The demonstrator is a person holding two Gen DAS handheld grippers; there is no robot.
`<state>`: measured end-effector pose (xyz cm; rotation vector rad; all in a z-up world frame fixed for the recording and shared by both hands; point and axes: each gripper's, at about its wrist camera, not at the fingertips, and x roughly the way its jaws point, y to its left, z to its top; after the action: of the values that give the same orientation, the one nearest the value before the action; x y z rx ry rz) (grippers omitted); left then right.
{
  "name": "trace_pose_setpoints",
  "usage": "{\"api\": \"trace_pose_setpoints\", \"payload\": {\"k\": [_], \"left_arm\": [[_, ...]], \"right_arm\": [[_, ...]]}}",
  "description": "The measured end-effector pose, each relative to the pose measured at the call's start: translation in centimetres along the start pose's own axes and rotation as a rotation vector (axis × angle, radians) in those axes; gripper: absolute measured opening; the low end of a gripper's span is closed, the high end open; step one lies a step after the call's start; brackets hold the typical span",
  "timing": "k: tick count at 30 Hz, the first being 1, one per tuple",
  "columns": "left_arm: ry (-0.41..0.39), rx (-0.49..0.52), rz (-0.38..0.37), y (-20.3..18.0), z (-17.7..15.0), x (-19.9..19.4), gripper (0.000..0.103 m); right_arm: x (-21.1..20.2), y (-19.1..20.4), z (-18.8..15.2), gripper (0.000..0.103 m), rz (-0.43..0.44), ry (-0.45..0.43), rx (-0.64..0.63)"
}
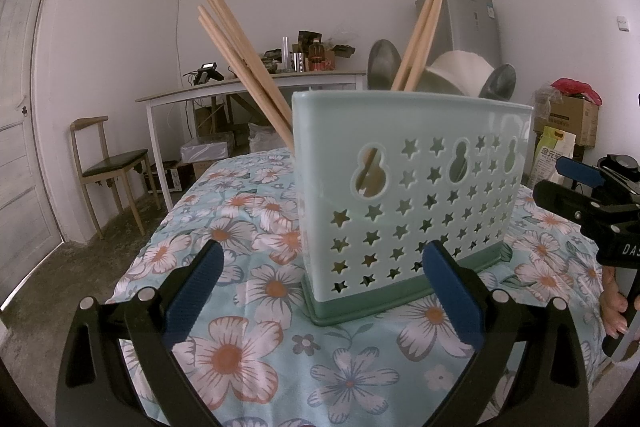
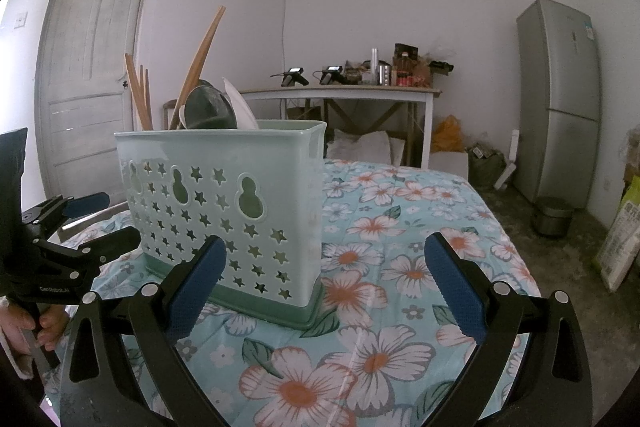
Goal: Organize utensils
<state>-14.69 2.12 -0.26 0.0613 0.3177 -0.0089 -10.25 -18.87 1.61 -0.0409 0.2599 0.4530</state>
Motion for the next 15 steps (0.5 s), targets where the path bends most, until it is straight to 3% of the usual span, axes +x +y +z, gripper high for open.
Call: {"api": "trace_pose_setpoints", "payload": {"k": [15], "left_arm": [[0.0, 0.0, 0.0, 0.0, 0.04, -0.01, 0.098]], "right_arm": [[0.01, -0.09, 0.0, 0.095, 0.0, 0.0, 0.0]]}}
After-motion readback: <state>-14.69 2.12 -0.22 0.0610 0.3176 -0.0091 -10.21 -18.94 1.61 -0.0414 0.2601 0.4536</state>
